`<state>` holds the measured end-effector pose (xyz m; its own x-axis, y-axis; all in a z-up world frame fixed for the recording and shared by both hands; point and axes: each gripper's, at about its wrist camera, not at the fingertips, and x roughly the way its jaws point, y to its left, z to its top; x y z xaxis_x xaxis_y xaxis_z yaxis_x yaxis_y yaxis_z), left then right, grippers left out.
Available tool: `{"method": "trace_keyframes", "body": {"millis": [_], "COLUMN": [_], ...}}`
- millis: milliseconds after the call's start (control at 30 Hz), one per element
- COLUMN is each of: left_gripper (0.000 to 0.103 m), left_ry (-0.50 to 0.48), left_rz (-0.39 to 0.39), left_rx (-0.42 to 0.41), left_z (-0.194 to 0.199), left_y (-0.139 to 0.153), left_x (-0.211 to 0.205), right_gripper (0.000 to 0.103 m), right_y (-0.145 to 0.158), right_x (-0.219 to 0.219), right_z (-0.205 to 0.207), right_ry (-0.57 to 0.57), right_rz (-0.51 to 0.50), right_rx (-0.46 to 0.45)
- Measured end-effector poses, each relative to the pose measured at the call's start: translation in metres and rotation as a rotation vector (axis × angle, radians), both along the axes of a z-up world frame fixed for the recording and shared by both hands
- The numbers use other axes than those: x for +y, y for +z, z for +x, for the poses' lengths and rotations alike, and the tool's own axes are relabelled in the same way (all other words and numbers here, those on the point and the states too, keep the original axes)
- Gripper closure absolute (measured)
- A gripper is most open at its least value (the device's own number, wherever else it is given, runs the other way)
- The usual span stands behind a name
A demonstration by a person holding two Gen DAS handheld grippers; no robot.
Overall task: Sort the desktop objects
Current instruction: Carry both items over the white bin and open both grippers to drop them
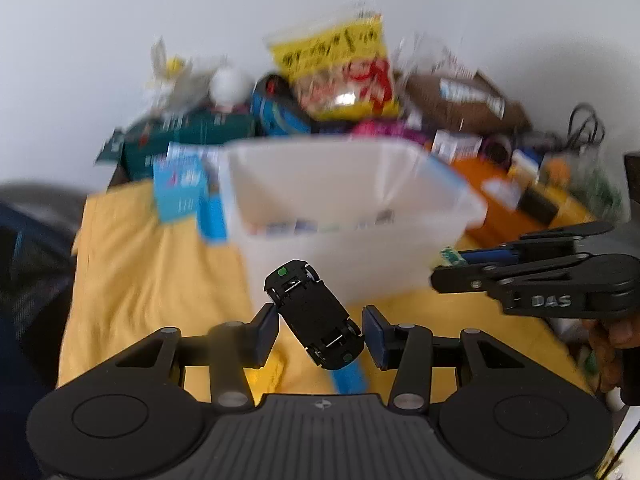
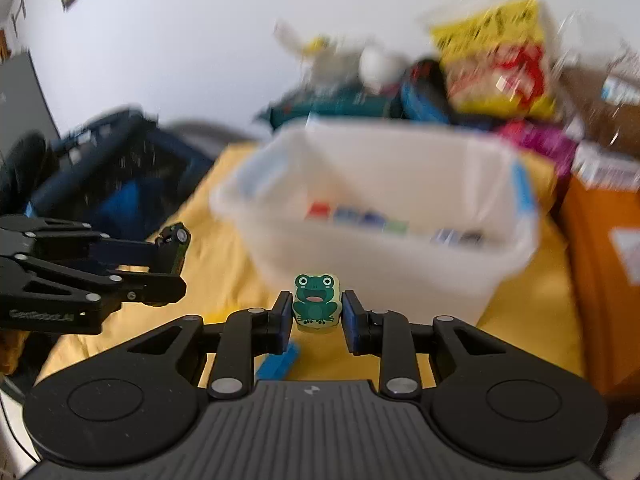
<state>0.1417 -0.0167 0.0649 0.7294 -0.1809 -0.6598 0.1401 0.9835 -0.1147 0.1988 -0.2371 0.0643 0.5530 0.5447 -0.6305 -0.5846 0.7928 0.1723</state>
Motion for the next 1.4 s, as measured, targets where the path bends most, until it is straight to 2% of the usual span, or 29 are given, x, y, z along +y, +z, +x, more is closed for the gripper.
{"method": "trace_keyframes", "body": {"millis": [133,233,433,533,700,967,1033,1100,1300,1400], "left_gripper": [0.053,0.053,0.053,0.053,0.053,0.053,0.052,0.042,0.041,0.041], "left_ry": [-0.02,-0.041,-0.049,-0.054,-0.053,-0.04,-0.023,-0.004,0.011,0.014], "left_rz": [-0.011,0.009,-0.002,0.024,0.014,0.029,0.04,0.068,0.08,0.073], "left_rx": [-0.041,-0.059,0.0,0.022,0.068,0.122,0.131,0.139,0.135,0.104], "left_z": [0.022,0.043,0.094,0.113,0.134,0.158,0.163,0.166,0.154,0.13], "left_y": [0.032,0.05,0.072,0.076,0.075,0.065,0.062,0.059,0.053,0.048], "left_x": [-0.005,-0.011,-0.012,-0.014,-0.013,-0.016,-0.016,-0.016,-0.006,0.003], "right_gripper": [0.074,0.074,0.074,0.074,0.074,0.074,0.066,0.051,0.052,0.052], "right_y": [0.034,0.049,0.064,0.063,0.055,0.035,0.032,0.029,0.025,0.026], "right_x": [-0.009,-0.014,-0.018,-0.022,-0.021,0.0,0.003,0.002,-0.002,0.002], "right_z": [0.017,0.036,0.084,0.098,0.115,0.132,0.135,0.137,0.126,0.098], "right_ry": [-0.029,-0.051,-0.104,-0.119,-0.131,-0.108,-0.124,-0.14,-0.129,-0.083], "right_rz": [0.032,0.037,0.031,0.033,0.016,-0.064,-0.087,-0.091,-0.082,-0.063], "right_rx": [-0.045,-0.041,0.033,0.068,0.116,0.162,0.165,0.167,0.166,0.135]}}
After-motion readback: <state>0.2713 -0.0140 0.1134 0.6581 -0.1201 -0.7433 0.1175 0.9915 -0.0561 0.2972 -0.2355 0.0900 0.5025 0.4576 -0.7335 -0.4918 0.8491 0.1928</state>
